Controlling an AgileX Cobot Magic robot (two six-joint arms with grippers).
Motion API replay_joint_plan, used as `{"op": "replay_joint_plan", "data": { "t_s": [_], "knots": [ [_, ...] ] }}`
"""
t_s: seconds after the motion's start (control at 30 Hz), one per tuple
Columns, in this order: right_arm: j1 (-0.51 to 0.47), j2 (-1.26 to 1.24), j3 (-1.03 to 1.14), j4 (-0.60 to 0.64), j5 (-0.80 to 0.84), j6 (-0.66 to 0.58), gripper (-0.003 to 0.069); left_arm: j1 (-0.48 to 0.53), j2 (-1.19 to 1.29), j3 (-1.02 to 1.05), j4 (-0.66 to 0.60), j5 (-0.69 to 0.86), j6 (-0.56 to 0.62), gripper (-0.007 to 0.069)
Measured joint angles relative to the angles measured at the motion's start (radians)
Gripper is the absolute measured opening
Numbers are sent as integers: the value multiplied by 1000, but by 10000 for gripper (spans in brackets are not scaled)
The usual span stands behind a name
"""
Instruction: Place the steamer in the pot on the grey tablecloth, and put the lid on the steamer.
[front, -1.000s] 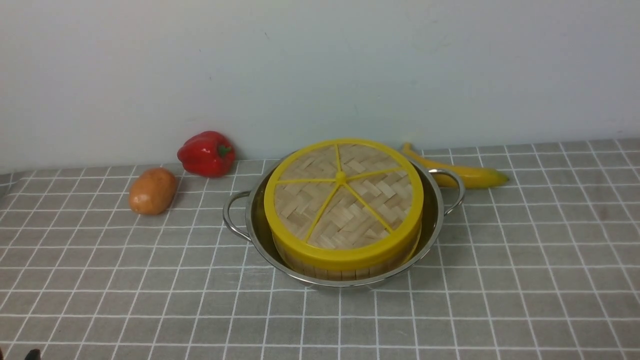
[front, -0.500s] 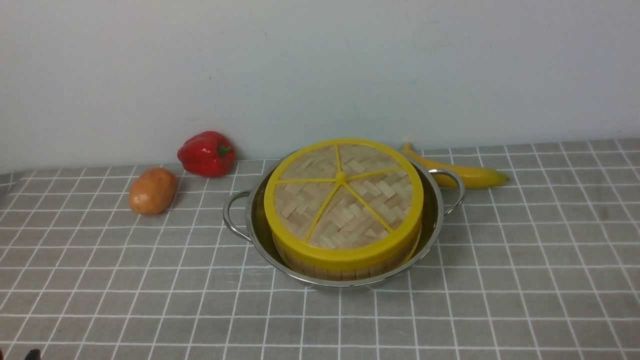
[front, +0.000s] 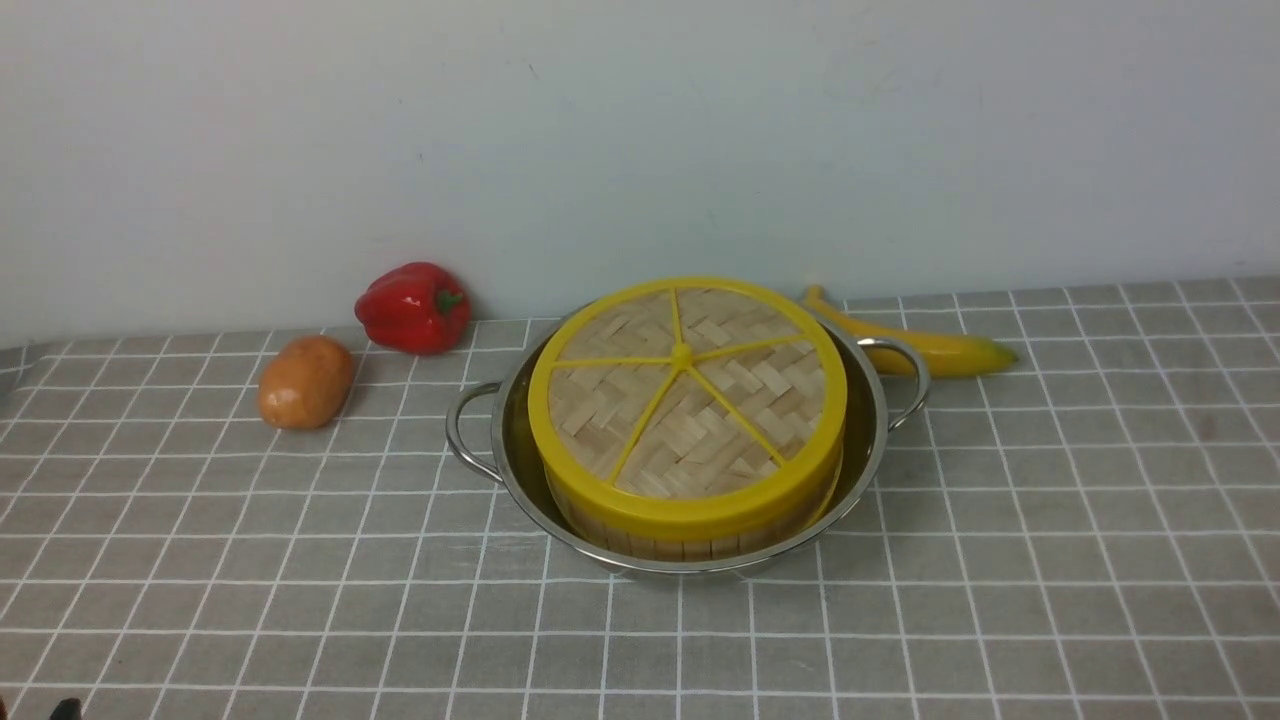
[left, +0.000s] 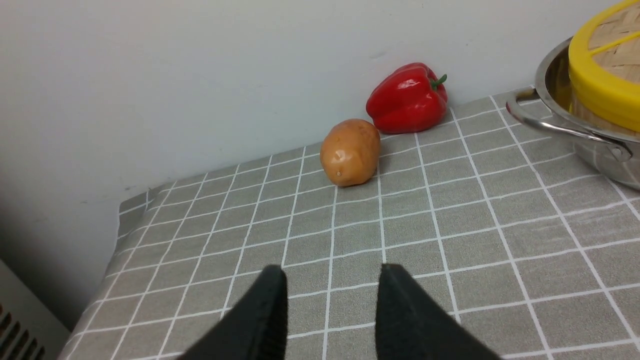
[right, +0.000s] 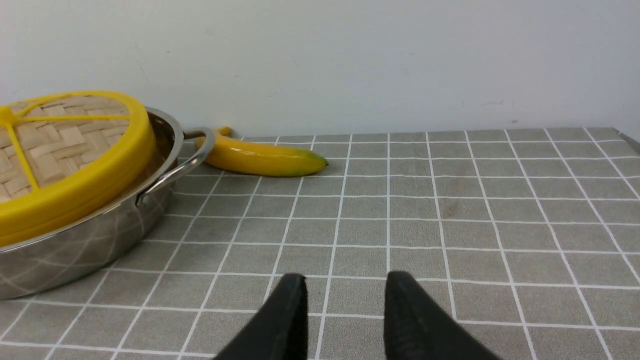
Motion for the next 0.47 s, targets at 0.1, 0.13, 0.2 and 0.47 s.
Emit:
{"op": "replay_joint_plan", "data": {
  "t_s": [0.1, 0.13, 0.2, 0.47],
  "knots": [
    [0, 0, 0, 0, 0, 0, 240, 0, 0, 0, 0, 0, 0, 243],
    [0, 0, 0, 0, 0, 0, 240, 0, 0, 0, 0, 0, 0, 243],
    [0, 0, 0, 0, 0, 0, 240, 0, 0, 0, 0, 0, 0, 243],
    [0, 0, 0, 1, 0, 8, 240, 0, 0, 0, 0, 0, 0, 243]
  ]
}}
